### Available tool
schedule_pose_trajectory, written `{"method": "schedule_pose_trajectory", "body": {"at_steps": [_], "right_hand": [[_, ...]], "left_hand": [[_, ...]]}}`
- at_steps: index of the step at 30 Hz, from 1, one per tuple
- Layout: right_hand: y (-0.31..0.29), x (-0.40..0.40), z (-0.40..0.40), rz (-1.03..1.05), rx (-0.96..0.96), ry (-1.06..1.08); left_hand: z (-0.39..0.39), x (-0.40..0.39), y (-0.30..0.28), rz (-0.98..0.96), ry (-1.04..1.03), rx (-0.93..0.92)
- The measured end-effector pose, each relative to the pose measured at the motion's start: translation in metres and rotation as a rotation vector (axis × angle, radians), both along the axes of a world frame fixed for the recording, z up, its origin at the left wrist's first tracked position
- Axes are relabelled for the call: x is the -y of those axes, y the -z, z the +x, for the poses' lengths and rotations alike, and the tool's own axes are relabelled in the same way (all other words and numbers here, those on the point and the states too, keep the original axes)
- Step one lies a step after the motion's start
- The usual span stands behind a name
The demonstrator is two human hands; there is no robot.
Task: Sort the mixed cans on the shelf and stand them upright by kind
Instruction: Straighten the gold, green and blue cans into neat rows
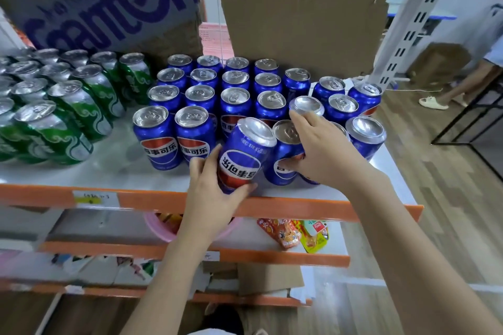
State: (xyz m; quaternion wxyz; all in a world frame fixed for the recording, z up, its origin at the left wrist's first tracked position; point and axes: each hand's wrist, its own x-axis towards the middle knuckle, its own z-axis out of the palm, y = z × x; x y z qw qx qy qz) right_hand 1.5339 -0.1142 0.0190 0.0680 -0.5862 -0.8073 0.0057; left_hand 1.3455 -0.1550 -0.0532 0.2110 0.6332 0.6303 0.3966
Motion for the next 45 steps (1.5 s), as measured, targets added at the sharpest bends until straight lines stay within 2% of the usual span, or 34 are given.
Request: {"method": "schedule_pose_trajectory", "body": {"at_steps": [6,11,15,19,21,23,27,30,33,45], "right_hand": [[-0.008,-0.004,-0.002,-0.020,-0.043,0.016],[-0.011,-0.006,-0.003,-0.056,-0.098,0.024],[-0.011,-0.005,-0.004,-0.059,-0.097,0.026],[-0.009,-0.005,-0.004,-0.060,-0.104,0.030],[-0.007,-0.004,-0.004,-0.057,-0.105,0.021],[-0.007,-0.005,-0.003,-0.050,-0.105,0.008],[-0.007,-0.004,-0.001,-0.061,-0.050,-0.037],[0.002,-0.003,-0.002,0.010,0.031,-0.079],[0.010,-0.002,-0.001,0.059,0.033,-0.076],[0.018,-0.010,-0.017,0.069,-0.135,-0.106]], "left_hand": [[-0.020,0.004,-0.053,0.088,0.026,-0.178],[-0.029,-0.008,-0.096,0.173,0.303,-0.634],[-0.009,-0.034,-0.102,0.104,0.459,-0.998],[0.010,-0.057,-0.090,0.091,0.553,-1.209],[0.010,-0.064,-0.085,0.070,0.584,-1.226],[0.005,-0.066,-0.084,0.043,0.598,-1.159],[-0.004,-0.056,-0.084,-0.032,0.473,-1.016],[0.001,-0.051,-0.072,-0.008,0.376,-0.927],[0.004,-0.052,-0.064,0.024,0.315,-0.821],[-0.012,-0.066,-0.068,0.050,0.361,-0.953]]}}
